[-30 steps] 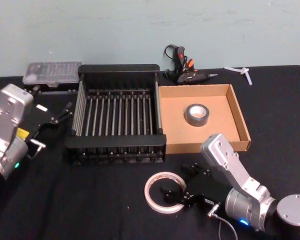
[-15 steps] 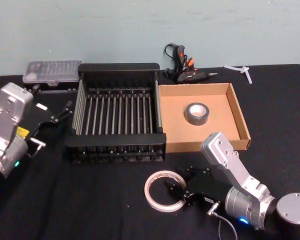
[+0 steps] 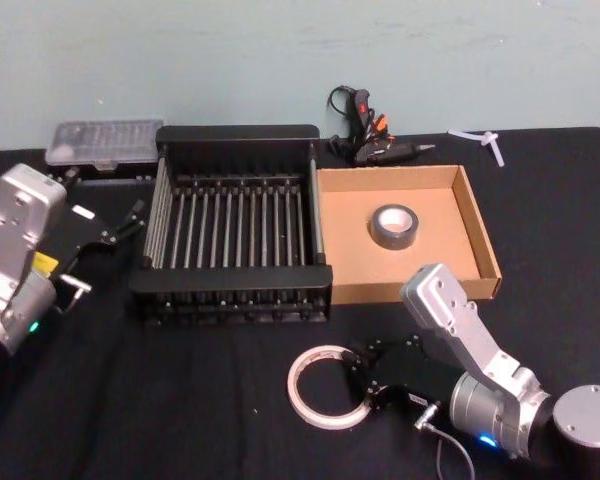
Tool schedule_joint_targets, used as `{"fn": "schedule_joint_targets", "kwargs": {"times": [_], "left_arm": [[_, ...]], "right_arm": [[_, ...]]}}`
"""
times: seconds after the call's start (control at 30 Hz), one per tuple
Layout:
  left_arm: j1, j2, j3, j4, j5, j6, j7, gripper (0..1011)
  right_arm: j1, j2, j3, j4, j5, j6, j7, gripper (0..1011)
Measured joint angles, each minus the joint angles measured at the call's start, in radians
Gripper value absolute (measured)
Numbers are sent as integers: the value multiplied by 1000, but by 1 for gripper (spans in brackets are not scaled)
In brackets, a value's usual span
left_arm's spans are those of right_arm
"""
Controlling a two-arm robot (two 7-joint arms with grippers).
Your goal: Pick up the white tape and place it into the black box , Pick up the silver tape and place it into the brown box.
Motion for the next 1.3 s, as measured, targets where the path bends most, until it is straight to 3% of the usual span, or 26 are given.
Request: {"fn": "schedule_joint_targets", "kwargs": {"times": [0.67,1.3], "left_arm": [[0,0,0,0,0,0,0,1001],[0,0,0,0,0,0,0,1001]], "right_arm": [[-3,10,12,-14,23,-21,22,94],[6,64,27,-105,92,-72,73,94]]}}
